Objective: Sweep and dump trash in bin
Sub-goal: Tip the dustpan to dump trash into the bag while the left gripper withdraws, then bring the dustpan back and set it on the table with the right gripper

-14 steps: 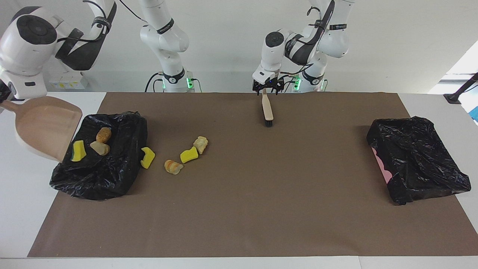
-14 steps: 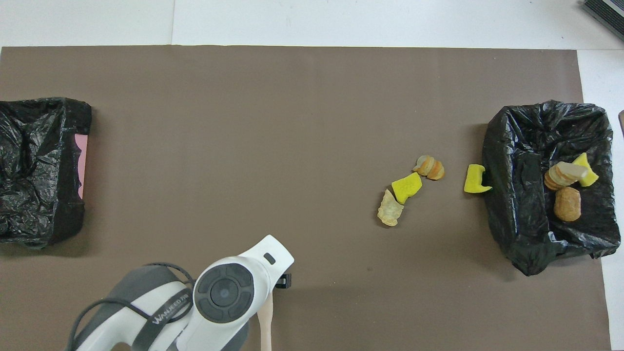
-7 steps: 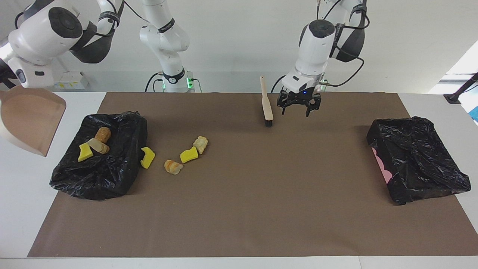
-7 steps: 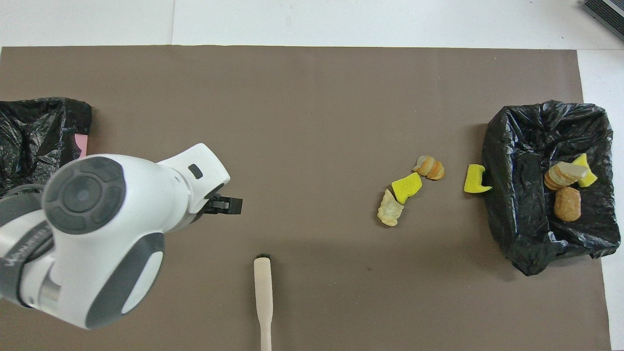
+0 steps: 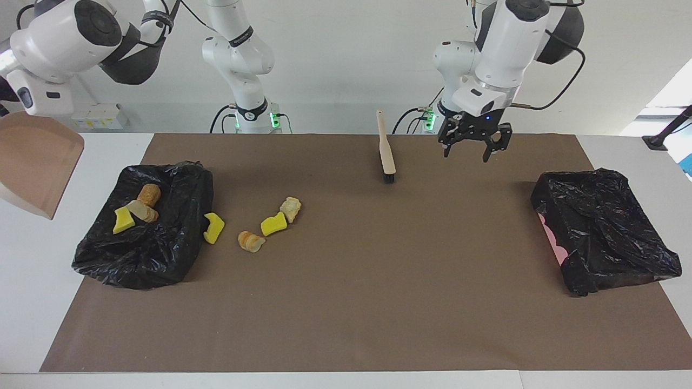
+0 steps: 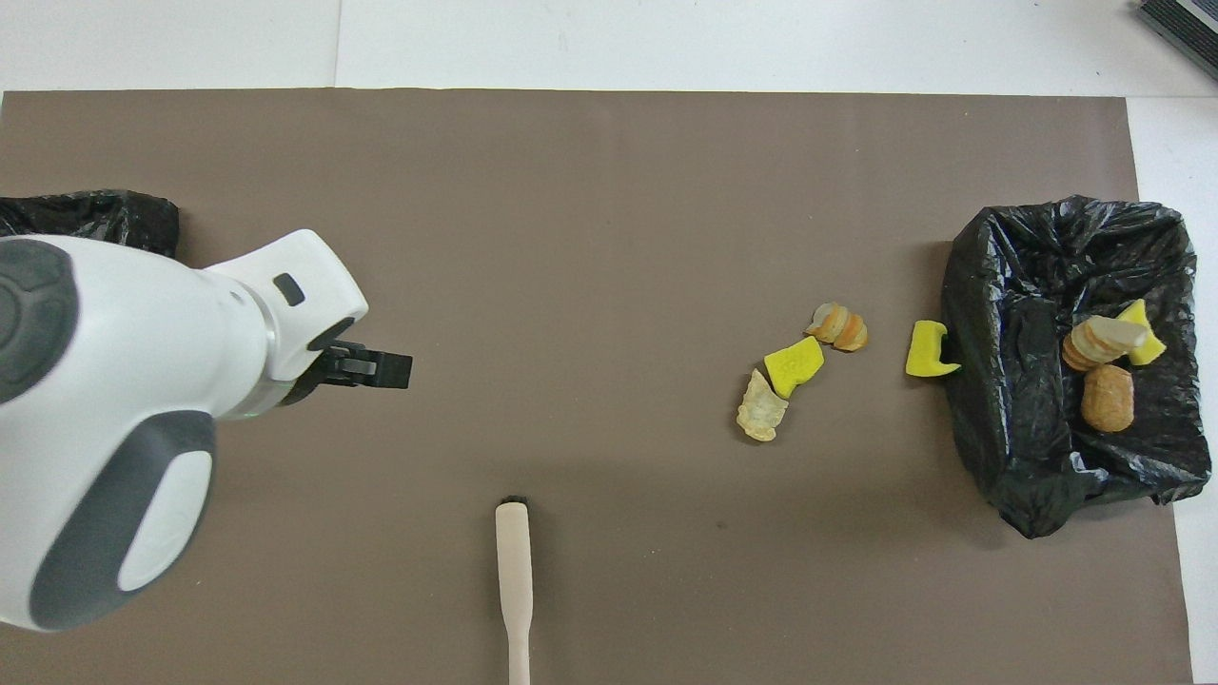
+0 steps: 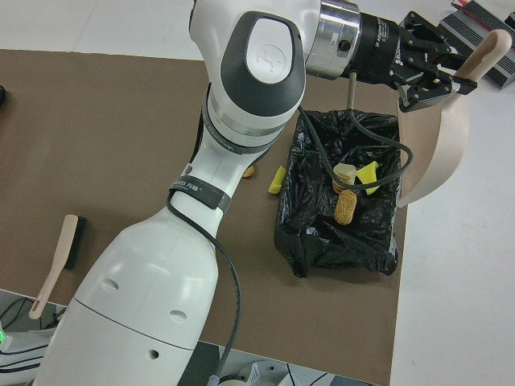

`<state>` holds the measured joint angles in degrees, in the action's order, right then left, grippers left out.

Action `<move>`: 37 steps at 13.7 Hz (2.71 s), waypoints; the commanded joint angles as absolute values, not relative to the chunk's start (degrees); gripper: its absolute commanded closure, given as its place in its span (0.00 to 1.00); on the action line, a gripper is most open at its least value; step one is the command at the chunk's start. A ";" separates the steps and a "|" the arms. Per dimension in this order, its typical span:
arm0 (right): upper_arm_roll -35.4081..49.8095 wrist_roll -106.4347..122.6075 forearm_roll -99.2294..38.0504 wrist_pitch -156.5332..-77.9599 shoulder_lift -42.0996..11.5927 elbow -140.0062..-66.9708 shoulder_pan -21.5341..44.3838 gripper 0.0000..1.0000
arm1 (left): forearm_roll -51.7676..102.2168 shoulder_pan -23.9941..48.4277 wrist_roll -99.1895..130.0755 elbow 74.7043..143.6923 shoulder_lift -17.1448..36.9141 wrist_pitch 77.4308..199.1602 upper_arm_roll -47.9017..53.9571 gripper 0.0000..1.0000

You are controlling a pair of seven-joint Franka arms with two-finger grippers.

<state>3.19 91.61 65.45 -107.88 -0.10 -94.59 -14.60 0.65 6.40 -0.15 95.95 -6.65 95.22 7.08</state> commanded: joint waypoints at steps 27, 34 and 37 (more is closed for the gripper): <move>3.78 34.33 8.55 -110.04 -10.80 -100.11 9.56 1.00 | -0.70 4.13 -10.90 83.50 -3.60 82.79 -2.11 0.00; 3.78 -4.26 1.85 -116.72 -17.92 -97.66 22.05 1.00 | -0.26 2.81 -10.72 84.11 -4.13 84.03 -1.41 0.00; 3.69 -21.48 3.07 -116.81 -25.02 -90.99 28.81 1.00 | -0.26 2.81 -10.63 84.20 -4.22 83.50 -1.41 0.00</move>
